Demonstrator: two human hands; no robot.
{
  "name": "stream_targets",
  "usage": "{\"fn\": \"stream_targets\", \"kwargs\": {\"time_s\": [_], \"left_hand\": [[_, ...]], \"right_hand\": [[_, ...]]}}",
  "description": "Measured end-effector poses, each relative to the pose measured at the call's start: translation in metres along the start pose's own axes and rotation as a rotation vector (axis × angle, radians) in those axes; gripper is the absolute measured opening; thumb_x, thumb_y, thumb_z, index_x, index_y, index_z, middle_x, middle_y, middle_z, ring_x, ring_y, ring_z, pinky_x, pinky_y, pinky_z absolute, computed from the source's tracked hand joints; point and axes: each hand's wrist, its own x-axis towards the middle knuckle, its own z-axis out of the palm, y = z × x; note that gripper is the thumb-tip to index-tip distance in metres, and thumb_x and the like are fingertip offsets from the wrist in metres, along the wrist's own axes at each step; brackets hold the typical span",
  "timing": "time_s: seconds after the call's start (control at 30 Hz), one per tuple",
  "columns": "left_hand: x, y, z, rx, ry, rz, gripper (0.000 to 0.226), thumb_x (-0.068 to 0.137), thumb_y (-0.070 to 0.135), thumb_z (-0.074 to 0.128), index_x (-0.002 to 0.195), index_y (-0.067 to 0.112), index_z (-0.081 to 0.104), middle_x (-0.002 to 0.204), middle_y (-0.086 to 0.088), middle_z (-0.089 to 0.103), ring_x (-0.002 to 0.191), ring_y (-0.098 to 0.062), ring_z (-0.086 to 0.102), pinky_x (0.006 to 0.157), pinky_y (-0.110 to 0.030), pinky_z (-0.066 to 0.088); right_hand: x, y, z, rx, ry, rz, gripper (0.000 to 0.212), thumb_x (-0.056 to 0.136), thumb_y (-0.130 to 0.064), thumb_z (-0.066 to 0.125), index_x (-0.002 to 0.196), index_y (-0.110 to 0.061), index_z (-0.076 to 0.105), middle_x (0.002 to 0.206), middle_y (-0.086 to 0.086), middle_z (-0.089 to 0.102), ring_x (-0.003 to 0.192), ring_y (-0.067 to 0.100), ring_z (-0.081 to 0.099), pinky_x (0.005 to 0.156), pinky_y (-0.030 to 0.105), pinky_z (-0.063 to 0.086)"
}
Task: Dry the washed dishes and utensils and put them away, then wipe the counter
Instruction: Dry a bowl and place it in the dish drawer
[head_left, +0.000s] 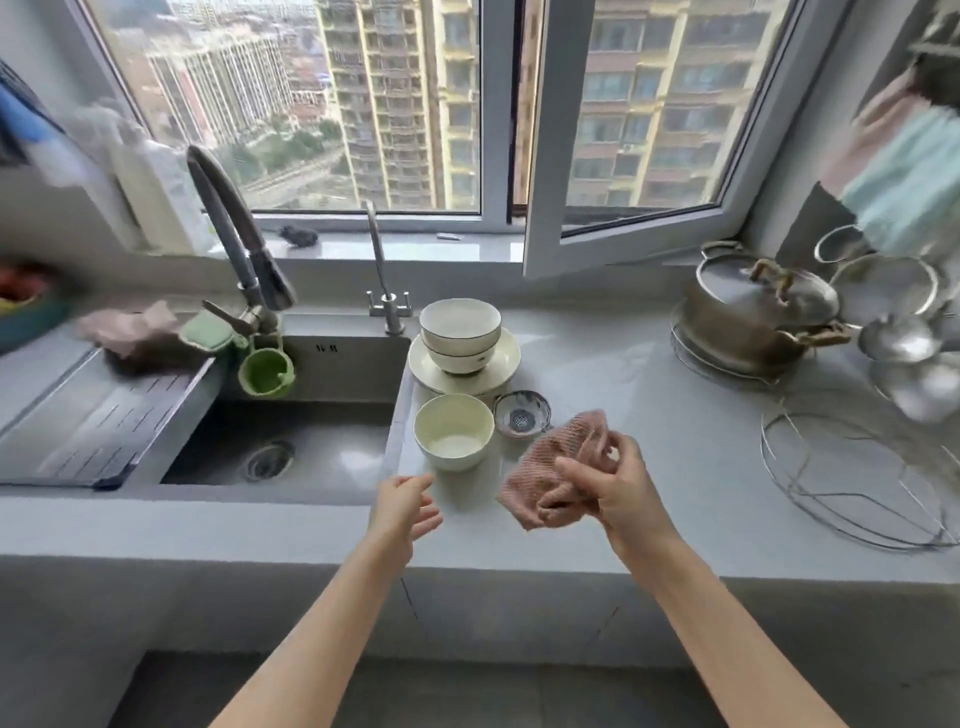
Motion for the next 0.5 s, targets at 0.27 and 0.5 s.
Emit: {"fn": "stream_targets", "kwargs": {"time_s": [0.27, 0.5], "left_hand": [[0.115, 0.021, 0.029, -0.015, 0.02, -0.135, 0.031, 0.086, -0.005, 0.048, 0.117, -0.002, 0.05, 0.092, -0.015, 0.055, 0.071, -0.028, 0.057, 0.035, -0.021, 0.048], [0.136, 0.053, -0.02, -0.301, -0.174, -0.563, 0.02, 0.085, -0.011, 0.037, 0.099, -0.007, 0.051, 0.094, -0.026, 0.055, 0.061, -0.041, 0.064, 0.032, -0.027, 0.049]], "right_hand": [[0.084, -0.007, 0.007, -0.188, -0.003, -0.015, 0.032, 0.078, -0.002, 0.073, 0.108, -0.012, 0.066, 0.096, 0.012, 0.073, 0.086, 0.024, 0.07, 0.078, 0.039, 0.055], [0.123, -0.011, 0.041, -0.177, 0.114, -0.014, 0.028, 0.081, -0.001, 0.067, 0.108, -0.009, 0.066, 0.095, 0.012, 0.073, 0.086, 0.027, 0.07, 0.069, 0.038, 0.055]]}}
